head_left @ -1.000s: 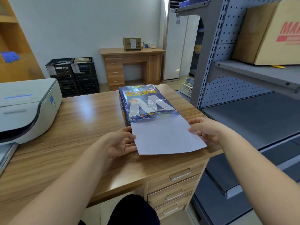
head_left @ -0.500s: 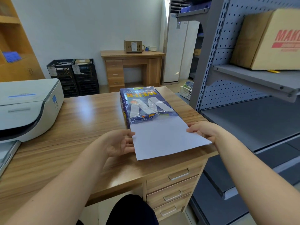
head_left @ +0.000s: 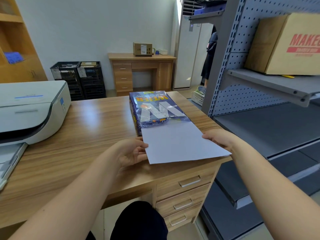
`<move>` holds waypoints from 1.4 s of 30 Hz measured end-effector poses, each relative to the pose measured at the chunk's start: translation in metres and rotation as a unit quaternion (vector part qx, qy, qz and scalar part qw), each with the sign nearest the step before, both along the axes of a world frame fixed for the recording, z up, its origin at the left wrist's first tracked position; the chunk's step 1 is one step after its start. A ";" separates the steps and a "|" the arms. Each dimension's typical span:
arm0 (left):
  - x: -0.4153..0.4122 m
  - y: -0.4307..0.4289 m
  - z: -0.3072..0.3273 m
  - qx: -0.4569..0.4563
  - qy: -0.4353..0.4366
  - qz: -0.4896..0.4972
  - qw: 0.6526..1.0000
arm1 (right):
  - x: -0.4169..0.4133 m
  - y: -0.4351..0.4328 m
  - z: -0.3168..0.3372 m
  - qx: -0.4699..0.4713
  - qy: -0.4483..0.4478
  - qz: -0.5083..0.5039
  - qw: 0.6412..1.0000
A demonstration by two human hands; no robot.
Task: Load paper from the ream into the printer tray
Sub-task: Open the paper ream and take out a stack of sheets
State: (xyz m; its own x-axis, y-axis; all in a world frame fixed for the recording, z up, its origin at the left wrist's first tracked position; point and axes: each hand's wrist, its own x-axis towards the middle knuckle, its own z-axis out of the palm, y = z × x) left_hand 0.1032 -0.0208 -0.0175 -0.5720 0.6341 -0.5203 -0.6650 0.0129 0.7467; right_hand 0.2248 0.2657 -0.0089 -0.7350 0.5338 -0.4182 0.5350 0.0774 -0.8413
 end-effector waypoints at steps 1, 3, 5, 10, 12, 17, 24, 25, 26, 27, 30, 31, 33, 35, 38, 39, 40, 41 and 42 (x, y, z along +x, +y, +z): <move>0.002 -0.001 0.000 0.000 0.001 0.000 1.000 | 0.002 -0.001 0.000 -0.005 0.000 0.003 1.000; 0.004 -0.003 -0.002 -0.001 0.003 0.003 1.000 | 0.008 -0.004 0.000 -0.020 0.008 0.005 1.000; 0.008 -0.004 -0.001 -0.003 0.006 0.005 1.000 | 0.014 -0.007 0.000 -0.055 0.028 0.004 0.998; 0.014 -0.008 0.004 0.005 0.004 0.006 1.000 | 0.028 -0.015 0.000 -0.124 0.065 0.023 0.990; 0.016 -0.009 0.005 0.003 0.008 0.004 1.000 | 0.033 -0.018 0.001 -0.130 0.076 0.022 0.988; 0.020 -0.012 0.001 -0.012 0.022 -0.014 1.000 | 0.042 -0.022 0.000 -0.146 0.100 0.020 0.984; 0.027 -0.019 0.005 -0.028 0.030 -0.031 0.999 | 0.058 -0.033 -0.005 -0.155 0.118 0.008 0.981; 0.028 -0.020 0.006 -0.029 0.033 -0.032 0.999 | 0.060 -0.035 -0.004 -0.153 0.120 0.006 0.981; 0.030 -0.021 0.007 -0.028 0.035 -0.033 0.998 | 0.063 -0.036 -0.004 -0.152 0.122 0.005 0.981; 0.031 -0.022 0.008 -0.028 0.039 -0.034 0.998 | 0.065 -0.038 -0.003 -0.151 0.125 0.004 0.981; 0.037 -0.026 0.012 -0.030 0.051 -0.043 0.997 | 0.075 -0.043 0.000 -0.146 0.135 0.011 0.980; 0.039 -0.028 0.012 -0.029 0.053 -0.046 0.997 | 0.078 -0.045 0.002 -0.145 0.140 0.015 0.979; 0.041 -0.031 0.013 -0.026 0.059 -0.051 0.997 | 0.086 -0.049 0.006 -0.148 0.152 0.018 0.977; 0.044 -0.033 0.014 -0.028 0.063 -0.056 0.996 | 0.093 -0.053 0.011 -0.151 0.163 0.016 0.975; 0.049 -0.036 0.017 -0.030 0.060 -0.068 0.995 | 0.104 -0.061 0.019 -0.151 0.171 0.012 0.974; 0.051 -0.037 0.018 -0.028 0.060 -0.071 0.995 | 0.109 -0.063 0.022 -0.151 0.171 0.011 0.974; 0.054 -0.038 0.018 -0.024 0.061 -0.074 0.995 | 0.113 -0.064 0.024 -0.150 0.171 0.012 0.974; 0.057 -0.038 0.019 -0.019 0.064 -0.075 0.995 | 0.117 -0.065 0.027 -0.150 0.174 0.012 0.973; 0.060 -0.039 0.019 -0.013 0.066 -0.078 0.995 | 0.121 -0.066 0.028 -0.149 0.178 0.008 0.973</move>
